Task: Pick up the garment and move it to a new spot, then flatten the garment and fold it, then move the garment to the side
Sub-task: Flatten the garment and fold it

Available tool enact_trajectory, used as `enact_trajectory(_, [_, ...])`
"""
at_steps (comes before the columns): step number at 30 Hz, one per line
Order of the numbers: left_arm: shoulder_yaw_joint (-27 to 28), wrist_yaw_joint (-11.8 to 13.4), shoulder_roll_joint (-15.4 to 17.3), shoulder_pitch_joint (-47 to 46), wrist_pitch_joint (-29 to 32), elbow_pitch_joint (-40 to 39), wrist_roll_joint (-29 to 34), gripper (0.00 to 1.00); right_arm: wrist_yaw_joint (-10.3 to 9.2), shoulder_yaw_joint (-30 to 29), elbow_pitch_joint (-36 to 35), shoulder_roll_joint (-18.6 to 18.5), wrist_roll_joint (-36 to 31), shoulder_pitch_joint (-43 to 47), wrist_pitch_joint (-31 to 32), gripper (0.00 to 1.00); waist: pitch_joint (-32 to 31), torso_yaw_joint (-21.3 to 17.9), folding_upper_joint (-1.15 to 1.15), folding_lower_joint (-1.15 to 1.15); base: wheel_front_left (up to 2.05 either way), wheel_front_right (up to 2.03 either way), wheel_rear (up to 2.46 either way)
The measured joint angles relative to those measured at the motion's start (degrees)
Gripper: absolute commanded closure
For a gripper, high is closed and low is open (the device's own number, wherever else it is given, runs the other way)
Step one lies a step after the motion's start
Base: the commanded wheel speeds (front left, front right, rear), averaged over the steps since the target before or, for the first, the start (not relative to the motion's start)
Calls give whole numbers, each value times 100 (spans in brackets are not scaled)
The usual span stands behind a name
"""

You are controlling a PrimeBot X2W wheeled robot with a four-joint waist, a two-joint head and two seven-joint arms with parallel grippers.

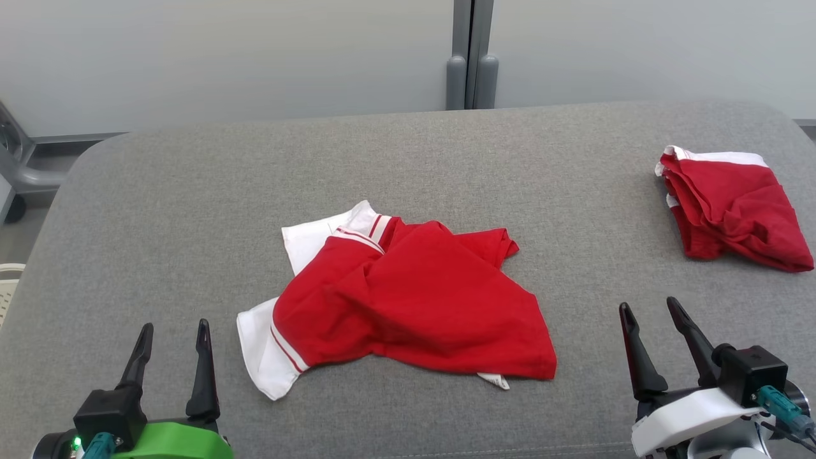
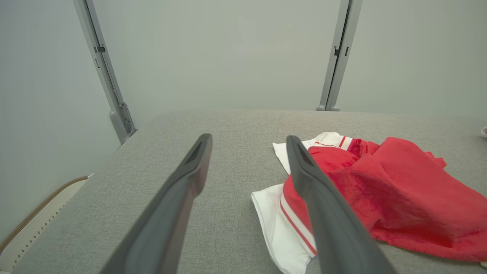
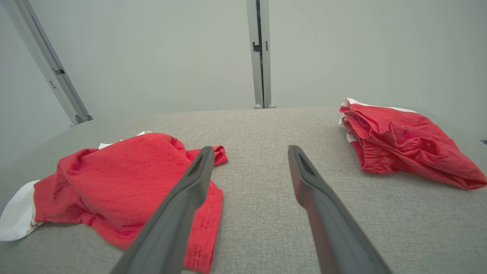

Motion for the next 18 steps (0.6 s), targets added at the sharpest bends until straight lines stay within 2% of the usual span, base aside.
enact_trajectory(7, [-44,-9,80,82,3,-21,23,0,1,-159,-270,59,-409,200,281,0,-86,39,0,0,0,0,0])
enact_trajectory(18, [-126,2,74,76,15,-46,32,0,1,-201,-561,168,-441,333,503,0,-56,61,0,0,0,0,0])
